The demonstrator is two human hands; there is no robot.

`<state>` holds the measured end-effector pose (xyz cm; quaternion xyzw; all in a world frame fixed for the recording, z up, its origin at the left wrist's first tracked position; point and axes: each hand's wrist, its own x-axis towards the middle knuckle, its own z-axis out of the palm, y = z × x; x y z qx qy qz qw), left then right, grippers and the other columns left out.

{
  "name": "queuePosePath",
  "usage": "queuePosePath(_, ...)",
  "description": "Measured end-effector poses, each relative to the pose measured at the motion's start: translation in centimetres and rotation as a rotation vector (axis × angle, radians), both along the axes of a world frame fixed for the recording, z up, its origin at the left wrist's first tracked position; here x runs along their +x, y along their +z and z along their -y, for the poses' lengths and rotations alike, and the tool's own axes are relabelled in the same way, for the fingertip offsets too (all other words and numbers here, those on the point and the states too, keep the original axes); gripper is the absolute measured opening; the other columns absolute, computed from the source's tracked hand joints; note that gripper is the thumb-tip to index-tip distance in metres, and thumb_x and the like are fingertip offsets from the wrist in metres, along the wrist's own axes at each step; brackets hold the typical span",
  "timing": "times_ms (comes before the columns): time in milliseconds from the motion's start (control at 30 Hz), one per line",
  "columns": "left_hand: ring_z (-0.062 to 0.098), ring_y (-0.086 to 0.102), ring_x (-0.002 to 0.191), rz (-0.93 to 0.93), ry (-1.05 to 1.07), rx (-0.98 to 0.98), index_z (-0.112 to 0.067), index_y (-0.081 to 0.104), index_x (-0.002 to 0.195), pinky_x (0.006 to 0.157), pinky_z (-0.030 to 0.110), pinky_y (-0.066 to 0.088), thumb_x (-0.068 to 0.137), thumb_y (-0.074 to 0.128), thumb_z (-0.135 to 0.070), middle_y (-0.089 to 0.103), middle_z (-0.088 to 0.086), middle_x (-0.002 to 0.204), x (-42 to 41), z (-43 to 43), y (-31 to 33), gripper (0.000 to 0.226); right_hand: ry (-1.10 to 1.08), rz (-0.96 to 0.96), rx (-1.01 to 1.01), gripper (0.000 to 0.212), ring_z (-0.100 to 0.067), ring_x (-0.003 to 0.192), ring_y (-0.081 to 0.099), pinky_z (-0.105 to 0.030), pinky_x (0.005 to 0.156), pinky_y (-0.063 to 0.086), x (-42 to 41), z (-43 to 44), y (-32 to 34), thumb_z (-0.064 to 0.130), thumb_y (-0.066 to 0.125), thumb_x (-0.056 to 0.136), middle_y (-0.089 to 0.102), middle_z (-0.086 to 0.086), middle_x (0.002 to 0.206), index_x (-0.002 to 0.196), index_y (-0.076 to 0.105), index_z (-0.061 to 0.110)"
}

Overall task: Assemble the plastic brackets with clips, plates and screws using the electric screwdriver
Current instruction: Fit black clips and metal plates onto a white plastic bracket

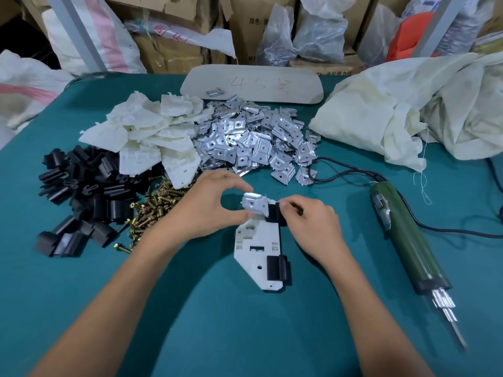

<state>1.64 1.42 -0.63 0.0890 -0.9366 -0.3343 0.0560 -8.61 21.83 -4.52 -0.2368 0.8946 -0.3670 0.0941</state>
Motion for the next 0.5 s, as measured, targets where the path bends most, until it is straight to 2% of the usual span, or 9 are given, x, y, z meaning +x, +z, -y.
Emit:
queuePosePath(67,0.005,0.036,0.128,0.001,-0.001,0.001,-0.038,0.067,0.116,0.101,0.019,0.026,0.079,0.080,-0.043,0.053,-0.019,0.128,0.0,-0.3,-0.6,0.040,0.002,0.026,-0.014,0.023,-0.012,0.090,0.063,-0.030,0.082,0.047,0.1,-0.1,0.3,0.032,0.053,0.099,0.074,0.019,0.091,0.103,0.076,0.035)
queuePosePath(133,0.004,0.036,0.125,0.002,-0.004,0.007,-0.041,0.066,0.116,0.098,0.013,0.025,0.079,0.080,-0.043,0.054,-0.020,0.126,-0.1,-0.5,-1.0,0.040,0.004,0.058,-0.024,0.025,-0.012,0.095,0.064,-0.030,0.086,0.048,0.2,-0.2,0.4,0.029,0.054,0.098,0.075,0.019,0.095,0.109,0.075,0.037)
queuePosePath(200,0.004,0.037,0.124,0.000,-0.015,0.005,-0.043,0.065,0.116,0.096,0.011,0.025,0.078,0.079,-0.045,0.055,-0.019,0.125,-0.3,-0.7,-1.3,0.041,0.008,0.093,-0.050,0.026,-0.011,0.096,0.065,-0.030,0.089,0.050,0.2,-0.3,0.5,0.028,0.055,0.097,0.075,0.019,0.096,0.109,0.075,0.038)
queuePosePath(267,0.006,0.039,0.123,-0.010,-0.017,-0.002,-0.042,0.065,0.117,0.097,0.017,0.027,0.079,0.080,-0.044,0.056,-0.018,0.123,-0.4,-0.9,-1.5,0.041,0.015,0.122,-0.090,0.024,-0.009,0.095,0.067,-0.032,0.091,0.052,0.2,-0.3,0.4,0.029,0.057,0.095,0.075,0.020,0.094,0.105,0.075,0.041)
queuePosePath(367,0.007,0.043,0.120,-0.023,-0.008,0.005,-0.040,0.066,0.119,0.098,0.022,0.030,0.080,0.081,-0.042,0.057,-0.017,0.122,-0.3,-1.2,-1.5,0.042,0.011,0.196,-0.200,0.019,-0.006,0.087,0.068,-0.031,0.080,0.056,0.0,-0.5,0.0,0.032,0.061,0.092,0.075,0.019,0.087,0.099,0.075,0.044)
queuePosePath(433,0.004,0.048,0.116,-0.063,-0.012,0.024,-0.038,0.068,0.119,0.099,0.020,0.034,0.080,0.082,-0.038,0.061,-0.016,0.120,-0.1,-1.2,-1.6,0.042,0.004,0.363,-0.364,0.017,-0.009,0.080,0.071,-0.028,0.068,0.058,0.1,-0.5,0.1,0.029,0.065,0.091,0.076,0.014,0.085,0.099,0.077,0.037)
queuePosePath(500,-0.005,0.050,0.111,-0.106,-0.015,0.047,-0.036,0.070,0.118,0.096,0.014,0.035,0.079,0.083,-0.034,0.063,-0.016,0.118,0.1,-1.1,-1.6,0.041,0.010,0.526,-0.531,0.014,-0.015,0.075,0.073,-0.025,0.067,0.059,0.2,-0.3,0.1,0.016,0.070,0.093,0.076,0.005,0.083,0.098,0.078,0.027)
